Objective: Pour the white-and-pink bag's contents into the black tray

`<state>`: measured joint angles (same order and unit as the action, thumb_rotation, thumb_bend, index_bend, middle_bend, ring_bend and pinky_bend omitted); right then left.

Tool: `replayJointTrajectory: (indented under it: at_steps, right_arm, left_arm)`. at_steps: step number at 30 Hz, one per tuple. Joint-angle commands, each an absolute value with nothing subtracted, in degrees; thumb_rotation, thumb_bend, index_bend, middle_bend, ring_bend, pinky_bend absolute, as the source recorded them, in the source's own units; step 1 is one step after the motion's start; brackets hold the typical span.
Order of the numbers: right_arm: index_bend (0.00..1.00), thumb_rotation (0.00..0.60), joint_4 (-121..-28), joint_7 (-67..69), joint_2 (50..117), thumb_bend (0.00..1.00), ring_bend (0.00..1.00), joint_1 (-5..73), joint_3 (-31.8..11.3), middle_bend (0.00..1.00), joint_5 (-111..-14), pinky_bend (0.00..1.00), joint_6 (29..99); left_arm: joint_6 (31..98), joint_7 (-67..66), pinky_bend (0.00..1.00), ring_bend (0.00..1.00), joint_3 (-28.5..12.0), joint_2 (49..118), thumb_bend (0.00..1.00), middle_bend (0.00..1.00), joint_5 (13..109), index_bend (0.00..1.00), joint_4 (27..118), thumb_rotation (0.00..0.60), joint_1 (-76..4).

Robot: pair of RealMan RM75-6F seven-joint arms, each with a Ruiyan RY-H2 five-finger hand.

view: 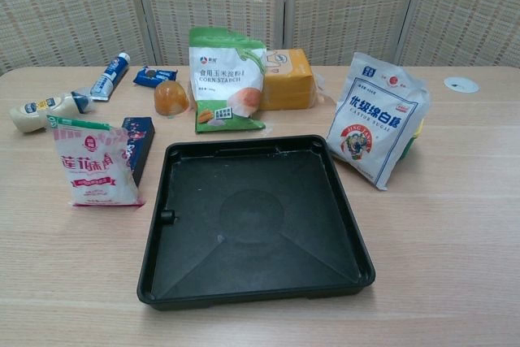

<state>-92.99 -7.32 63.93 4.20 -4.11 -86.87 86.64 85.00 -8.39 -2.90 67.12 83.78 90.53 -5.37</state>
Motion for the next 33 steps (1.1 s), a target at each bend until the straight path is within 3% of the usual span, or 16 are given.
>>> replayJointTrajectory:
  at_steps: [1,12,25,29,33]
  right_arm:
    - [0.0,0.6,-93.02,-7.35,63.95,0.34,0.11,4.22,-4.16,0.04,-86.89,0.06,86.69]
    - [0.0,0.6,-93.46,-7.21,63.14,0.34,0.11,3.15,-4.22,0.04,-87.87,0.06,89.21]
    - [0.0,0.6,-94.02,-6.91,62.23,0.34,0.11,1.48,-3.99,0.04,-89.19,0.06,92.22]
    - [0.0,0.6,-94.05,-6.77,61.98,0.34,0.11,0.83,-3.85,0.04,-89.22,0.06,92.95]
    - [0.0,0.6,-93.86,-6.51,62.03,0.34,0.11,0.38,-3.8,0.04,-89.12,0.06,93.34]
  left_arm:
    - [85.02,-8.03,0.04,0.09,-2.86,67.73,0.26,0.1,84.0,0.0,89.75,0.6,-5.44]
    - [84.93,-4.23,0.06,0.12,-3.01,69.29,0.26,0.1,85.18,0.0,86.58,0.6,-6.06]
    - [79.64,5.18,0.17,0.16,-3.07,74.58,0.27,0.1,88.39,0.0,78.57,0.6,-11.3]
    - [78.79,6.17,0.3,0.22,-3.39,75.95,0.27,0.12,88.31,0.0,76.56,0.6,-12.4]
    - [78.32,6.69,0.33,0.22,-3.52,77.4,0.26,0.13,87.99,0.0,75.25,0.6,-13.04]
